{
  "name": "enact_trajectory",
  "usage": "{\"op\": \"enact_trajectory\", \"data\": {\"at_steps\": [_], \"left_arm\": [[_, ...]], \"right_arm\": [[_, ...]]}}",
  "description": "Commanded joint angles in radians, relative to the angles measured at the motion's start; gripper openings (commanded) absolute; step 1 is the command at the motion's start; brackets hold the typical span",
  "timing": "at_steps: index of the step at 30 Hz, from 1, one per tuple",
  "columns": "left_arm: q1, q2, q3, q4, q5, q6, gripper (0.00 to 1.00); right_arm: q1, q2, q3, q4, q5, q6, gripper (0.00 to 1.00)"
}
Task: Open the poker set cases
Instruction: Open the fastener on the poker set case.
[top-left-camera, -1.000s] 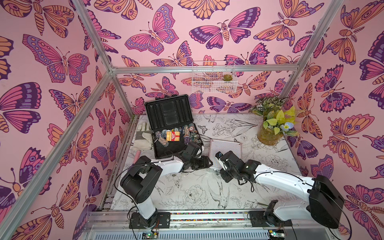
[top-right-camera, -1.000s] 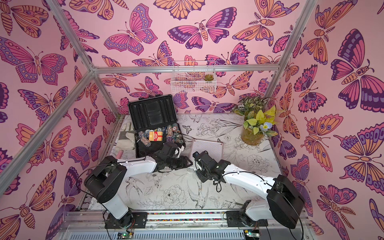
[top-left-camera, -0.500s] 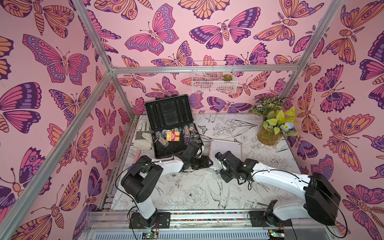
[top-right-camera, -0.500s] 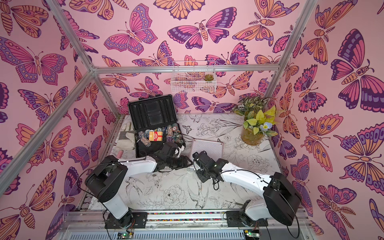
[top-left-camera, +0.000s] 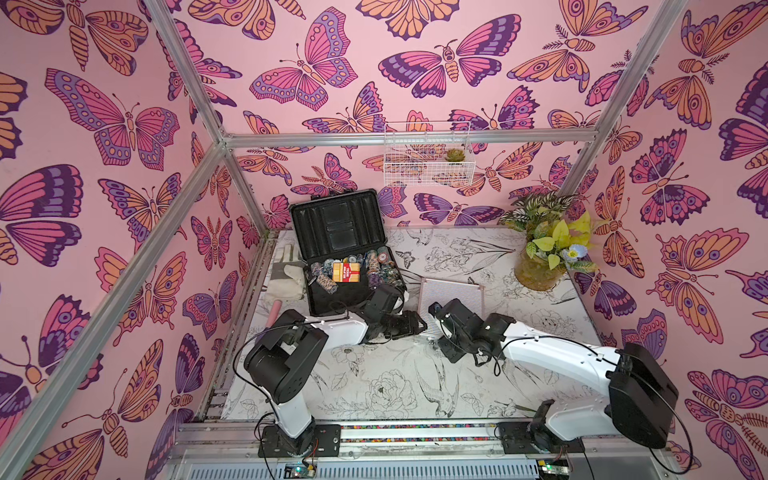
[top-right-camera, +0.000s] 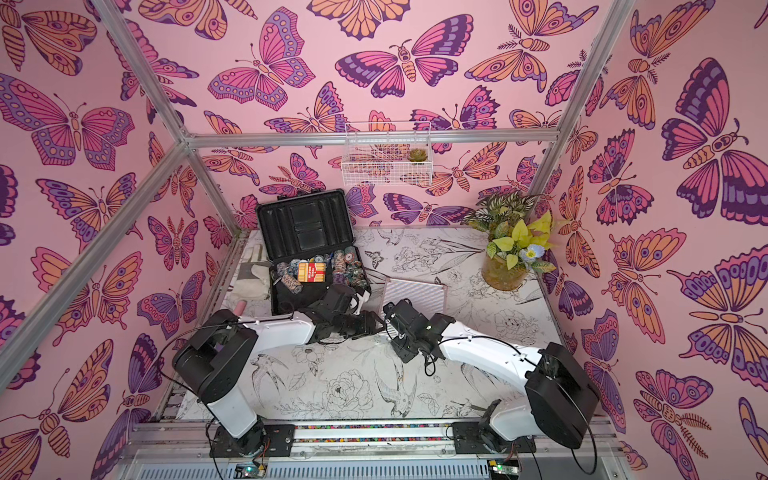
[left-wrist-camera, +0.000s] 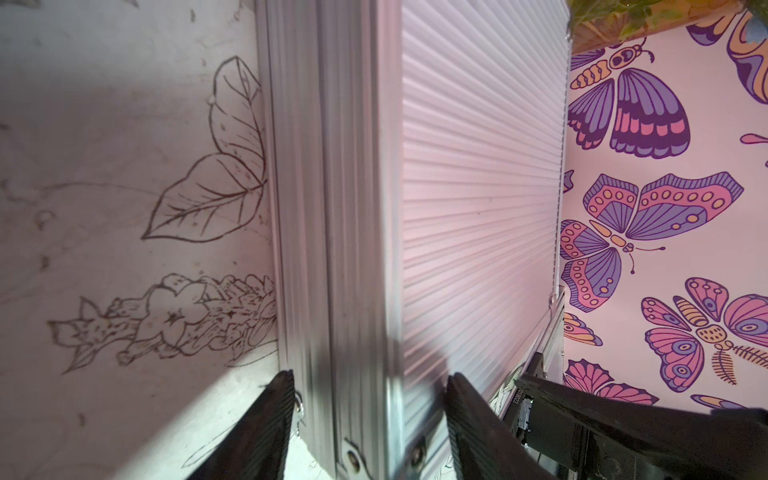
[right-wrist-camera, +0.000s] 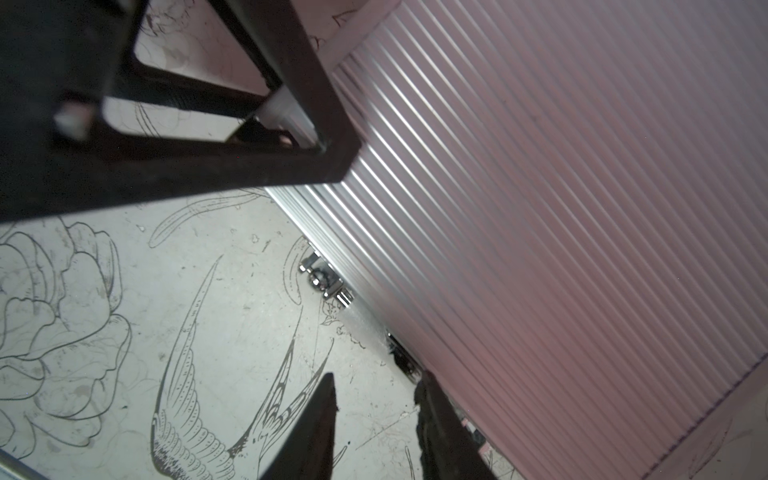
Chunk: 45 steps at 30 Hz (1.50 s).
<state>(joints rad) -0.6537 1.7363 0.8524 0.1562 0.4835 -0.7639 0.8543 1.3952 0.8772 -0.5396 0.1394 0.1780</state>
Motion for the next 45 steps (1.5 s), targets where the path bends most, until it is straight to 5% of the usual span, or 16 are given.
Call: {"op": "enact_trajectory", "data": {"at_steps": [1, 22, 45], "left_arm": [[0.005, 0.034, -0.016, -0.021, -0.012, -0.004, 0.60], [0.005, 0.053, -0.029, 0.008, -0.002, -0.022, 0.60], [0.005, 0.057, -0.047, 0.042, 0.007, -0.037, 0.60]], "right_arm": [[0.005, 0.014, 0.031, -0.032, 0.020, -0.020, 0.37], [0.006, 0.071, 0.039, -0.080, 0.060, -0.024, 0.39], [0.010, 0.142, 0.101, -0.142, -0.019, -0.244, 0.40]]}}
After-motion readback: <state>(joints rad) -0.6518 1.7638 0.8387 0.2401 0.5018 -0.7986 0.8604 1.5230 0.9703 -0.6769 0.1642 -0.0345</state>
